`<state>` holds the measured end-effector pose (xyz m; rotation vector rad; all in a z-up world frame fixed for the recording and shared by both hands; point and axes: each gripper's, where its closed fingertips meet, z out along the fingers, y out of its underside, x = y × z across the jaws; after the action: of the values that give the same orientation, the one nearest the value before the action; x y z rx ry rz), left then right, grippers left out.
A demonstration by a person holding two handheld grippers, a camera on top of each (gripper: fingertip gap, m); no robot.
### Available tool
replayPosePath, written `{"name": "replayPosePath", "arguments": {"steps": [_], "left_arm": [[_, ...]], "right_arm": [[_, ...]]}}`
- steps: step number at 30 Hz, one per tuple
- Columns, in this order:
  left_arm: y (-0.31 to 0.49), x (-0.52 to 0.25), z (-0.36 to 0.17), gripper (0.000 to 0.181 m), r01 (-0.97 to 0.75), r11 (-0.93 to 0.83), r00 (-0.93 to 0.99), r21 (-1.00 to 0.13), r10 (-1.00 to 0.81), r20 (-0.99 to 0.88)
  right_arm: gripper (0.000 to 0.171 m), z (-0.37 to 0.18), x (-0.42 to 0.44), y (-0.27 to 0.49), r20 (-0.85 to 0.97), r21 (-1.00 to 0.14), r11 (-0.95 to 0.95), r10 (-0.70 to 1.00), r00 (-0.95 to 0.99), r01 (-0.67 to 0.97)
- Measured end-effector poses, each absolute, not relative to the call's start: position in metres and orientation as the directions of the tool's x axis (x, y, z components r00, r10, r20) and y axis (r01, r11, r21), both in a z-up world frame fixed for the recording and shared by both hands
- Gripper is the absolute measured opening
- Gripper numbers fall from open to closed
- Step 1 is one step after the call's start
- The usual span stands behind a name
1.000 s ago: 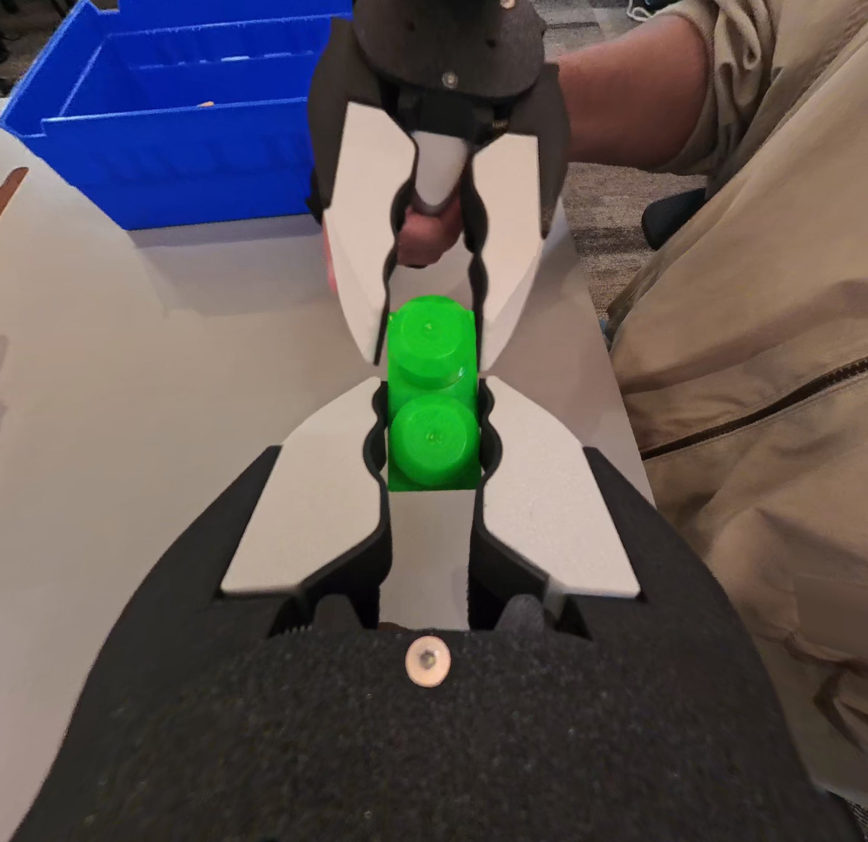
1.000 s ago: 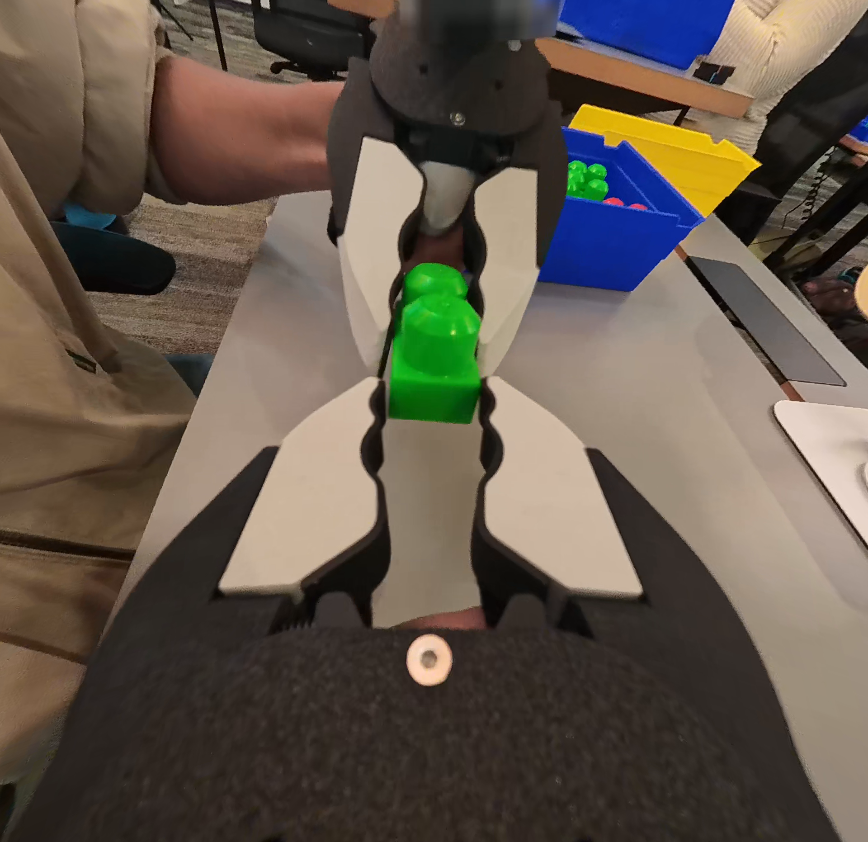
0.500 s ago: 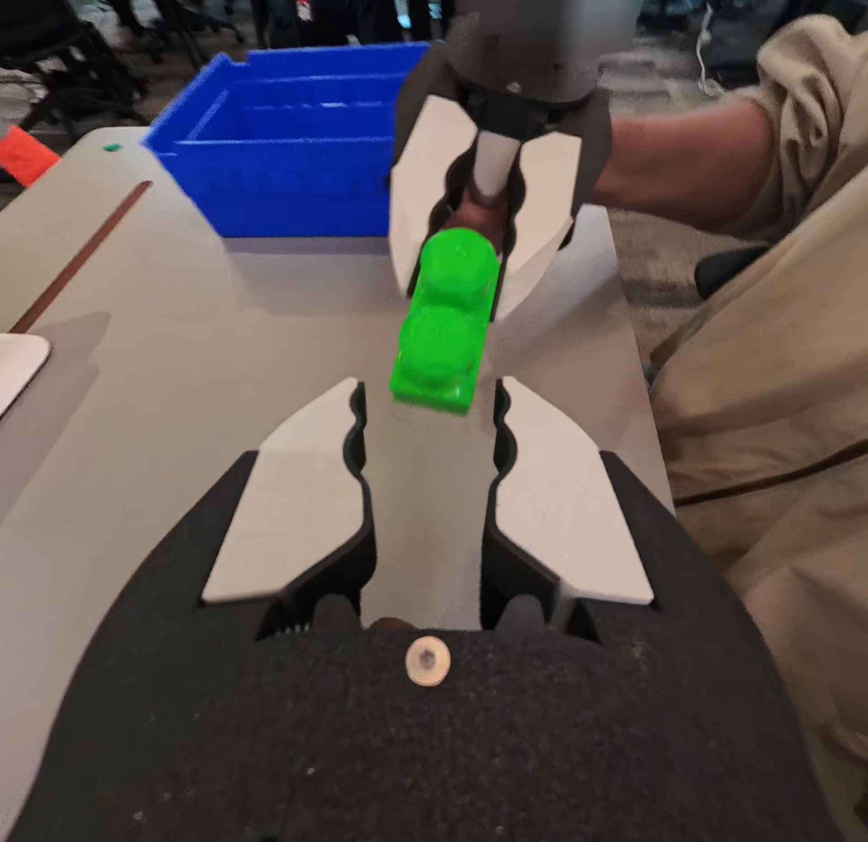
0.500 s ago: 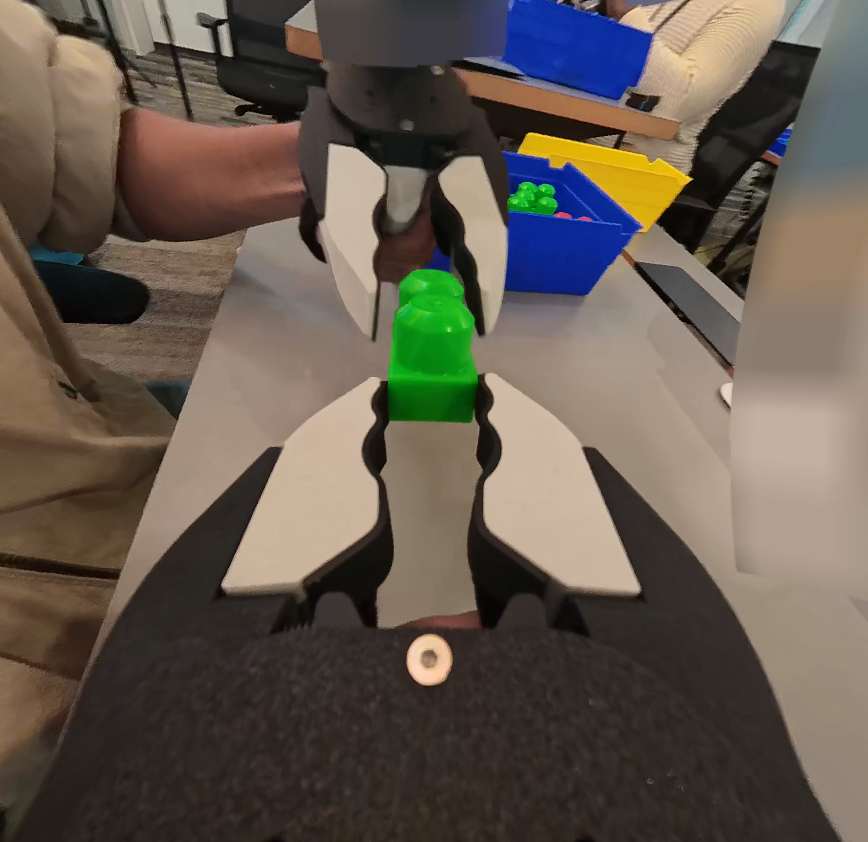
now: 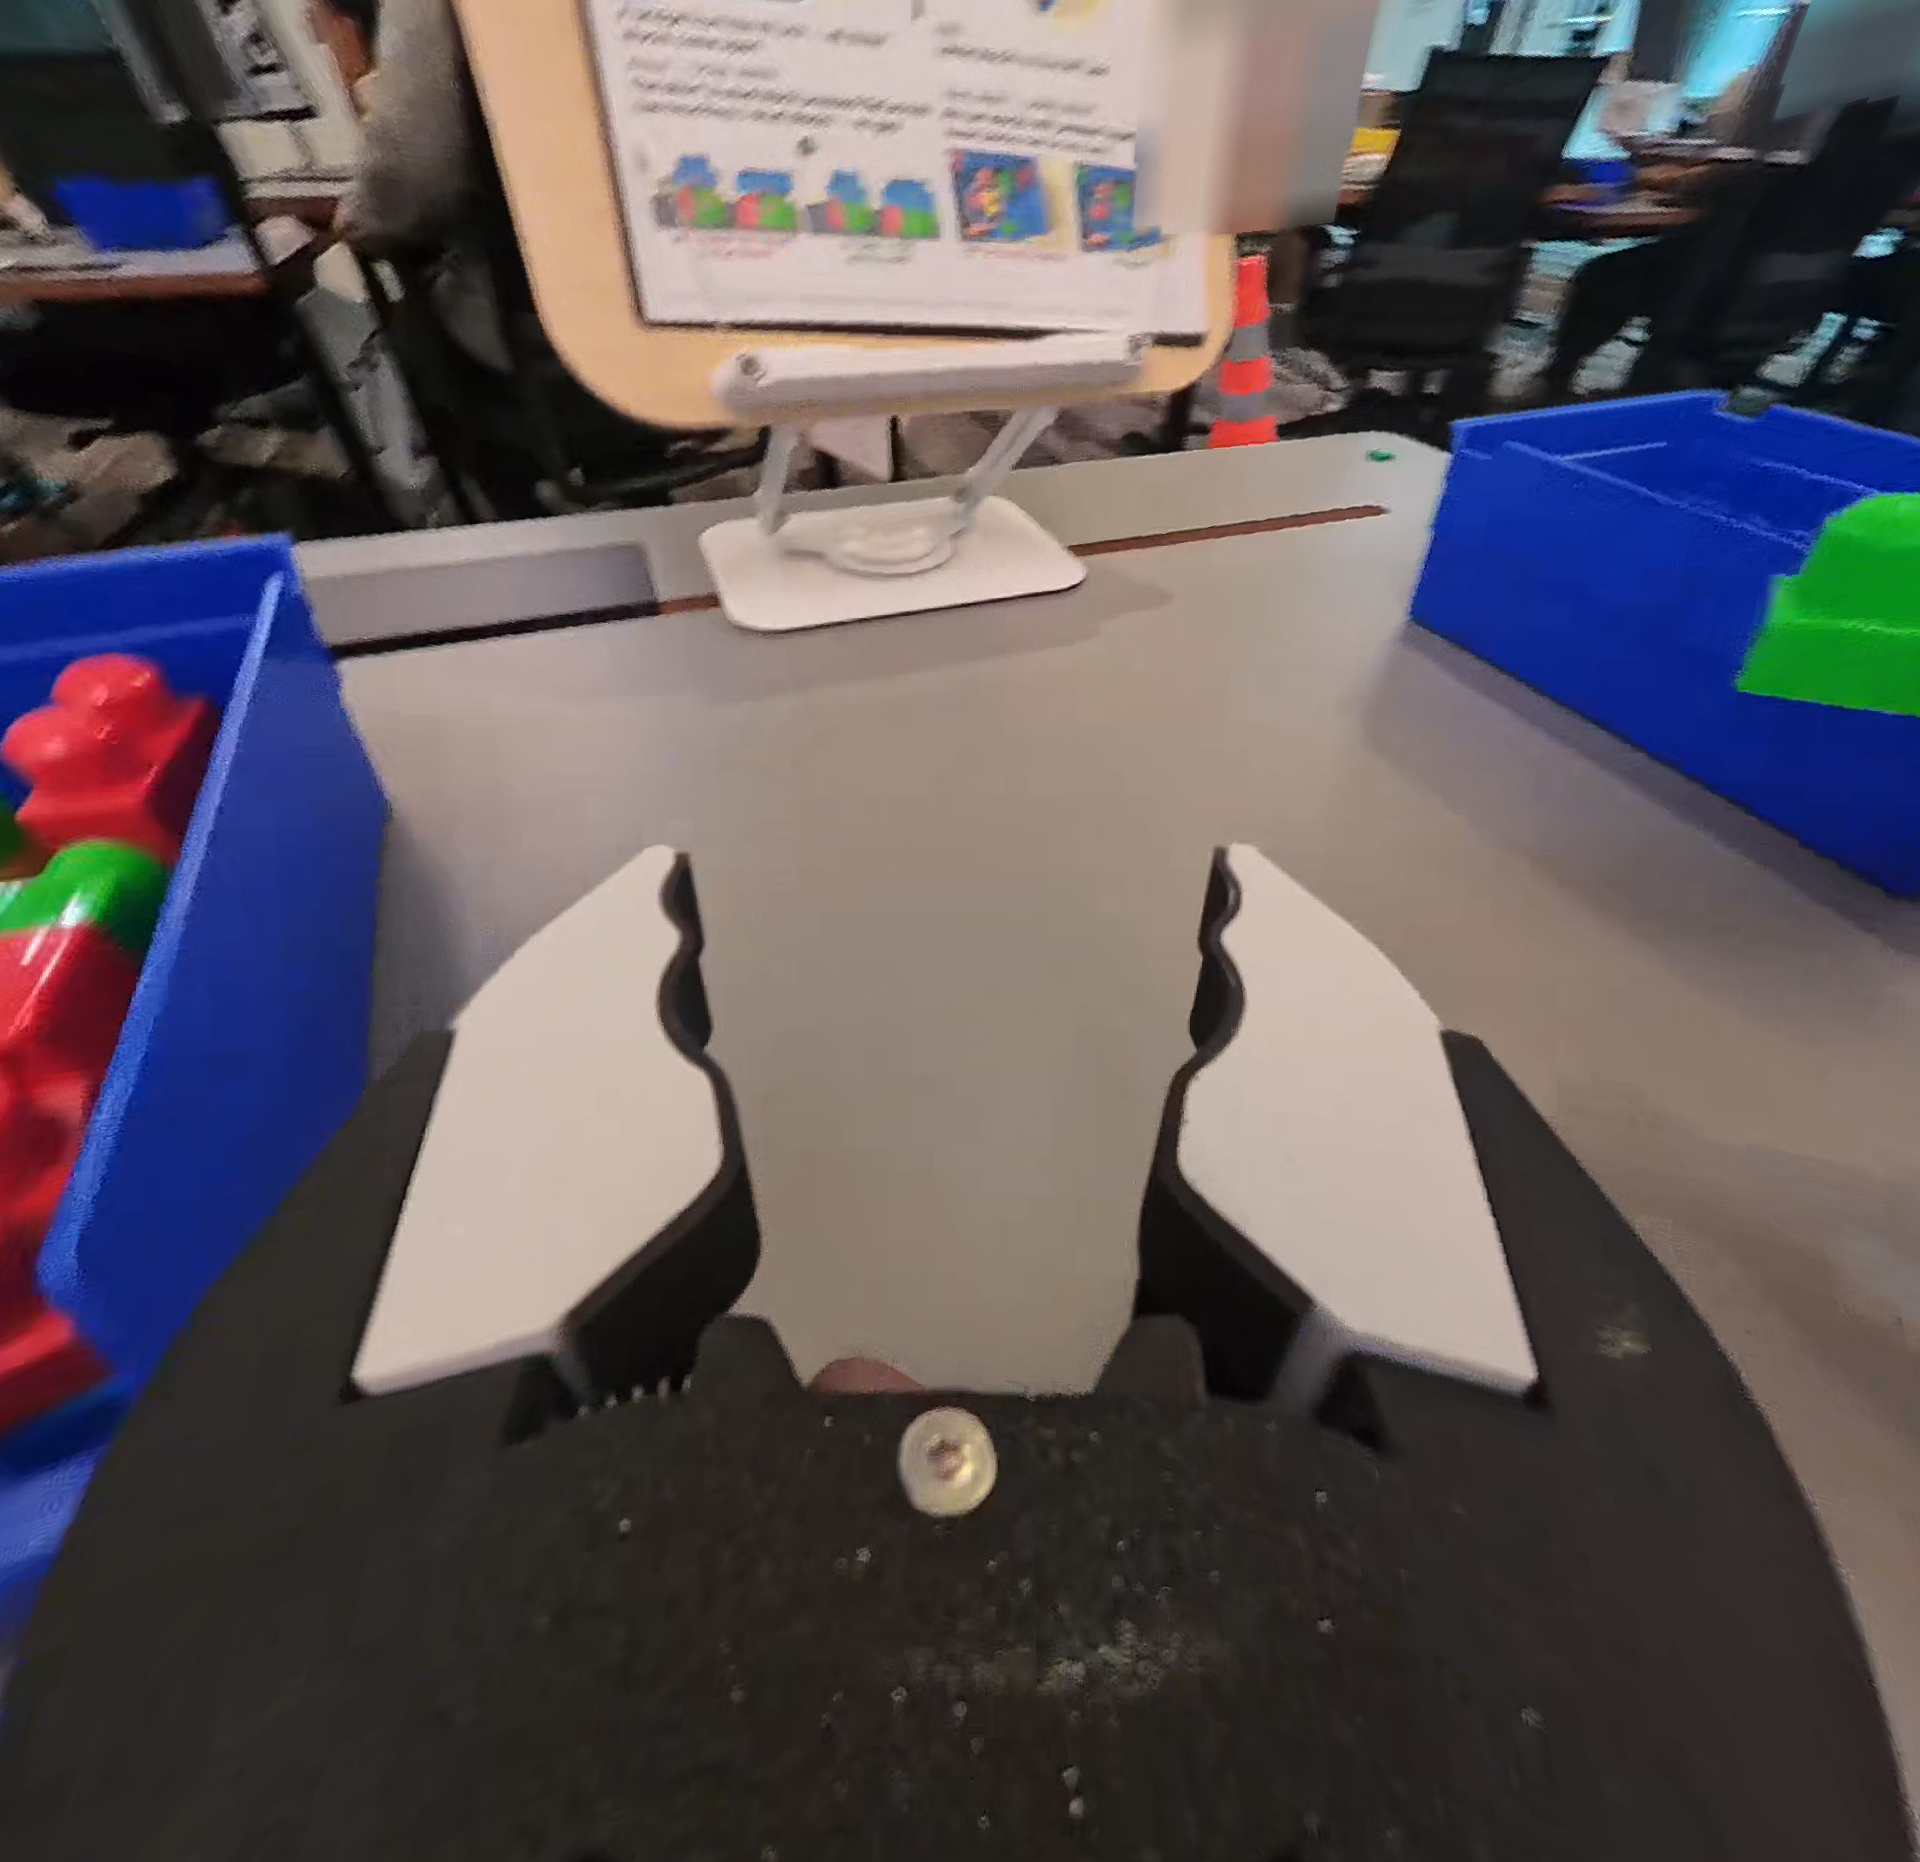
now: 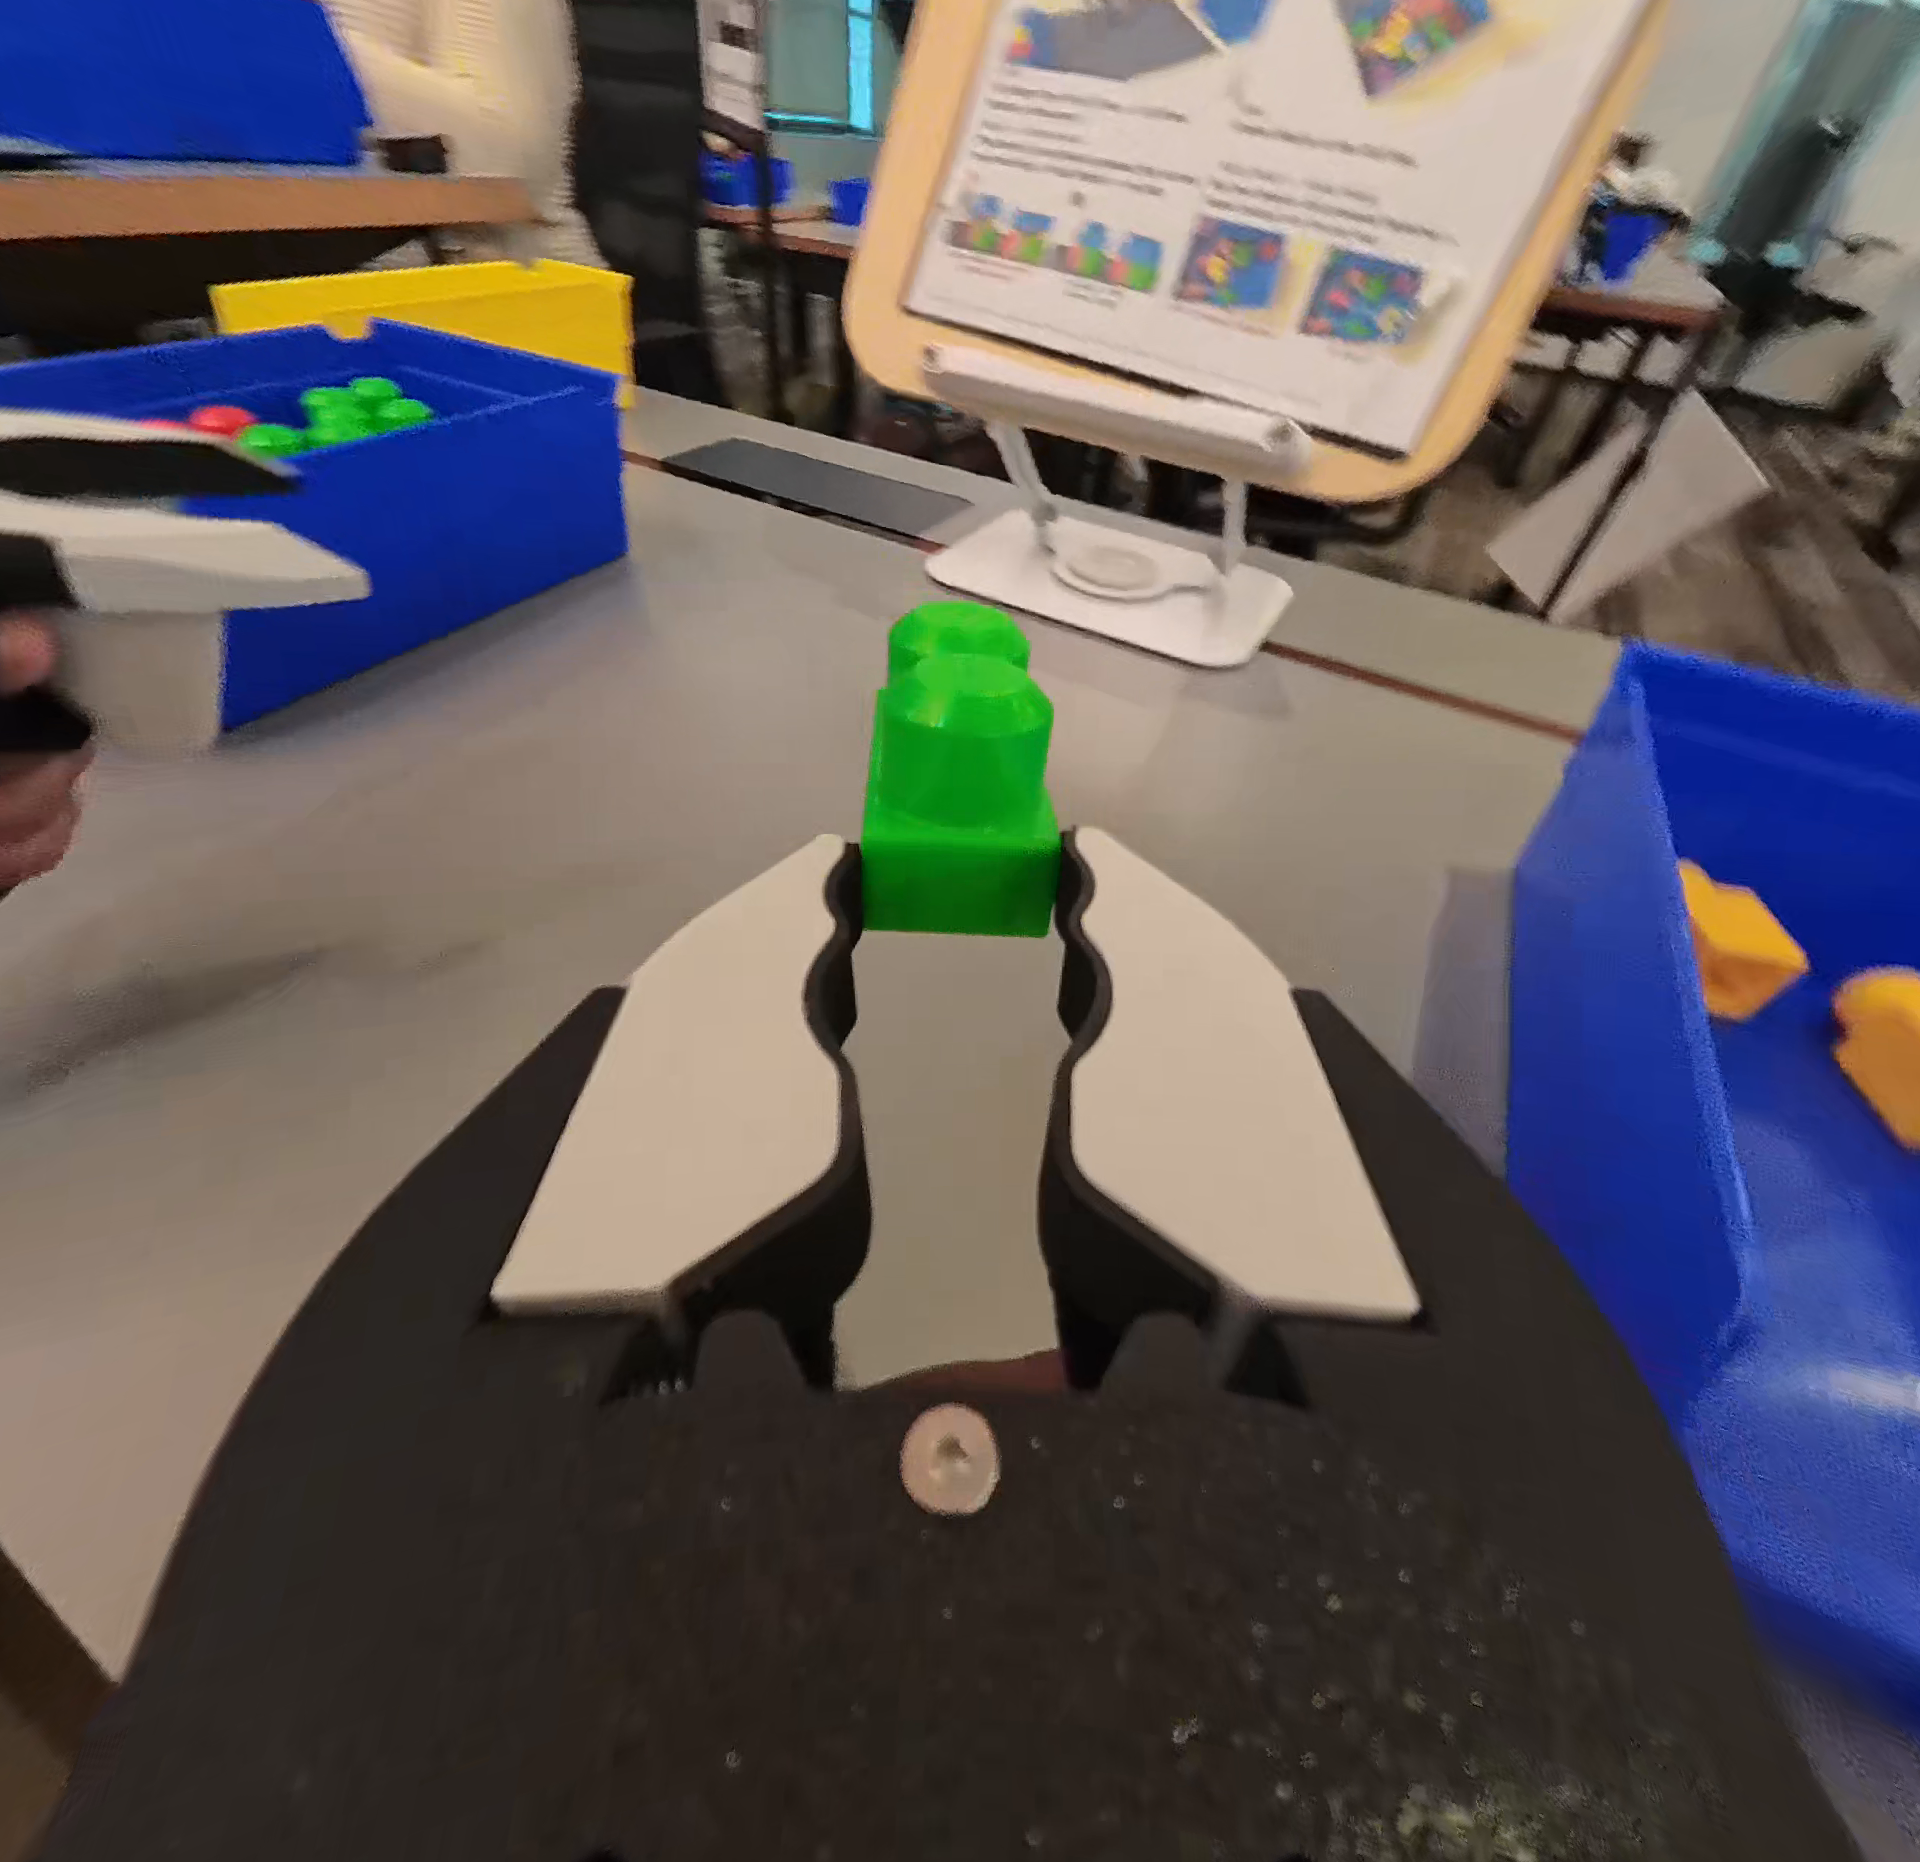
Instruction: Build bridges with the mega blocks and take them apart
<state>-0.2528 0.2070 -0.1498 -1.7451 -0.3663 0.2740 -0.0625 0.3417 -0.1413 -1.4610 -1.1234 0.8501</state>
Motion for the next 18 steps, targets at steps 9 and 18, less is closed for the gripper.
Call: {"name": "replayPosePath", "arguments": {"steps": [9,18], "left_arm": [[0.192,-0.254,-0.170,0.099,0.139,-0.211,0.896,-0.968,0.443,0.032],[0.194,-0.248,-0.172,0.094,0.136,-0.228,0.912,-0.964,0.409,0.032]], "right_arm": [[0.036,-0.144,-0.027,0.355,0.042,-0.986,-0.040,0.878,0.477,0.161],[0.035,-0.096,0.051,0.502,0.097,-0.984,-0.030,0.735,0.671,0.175]]}}
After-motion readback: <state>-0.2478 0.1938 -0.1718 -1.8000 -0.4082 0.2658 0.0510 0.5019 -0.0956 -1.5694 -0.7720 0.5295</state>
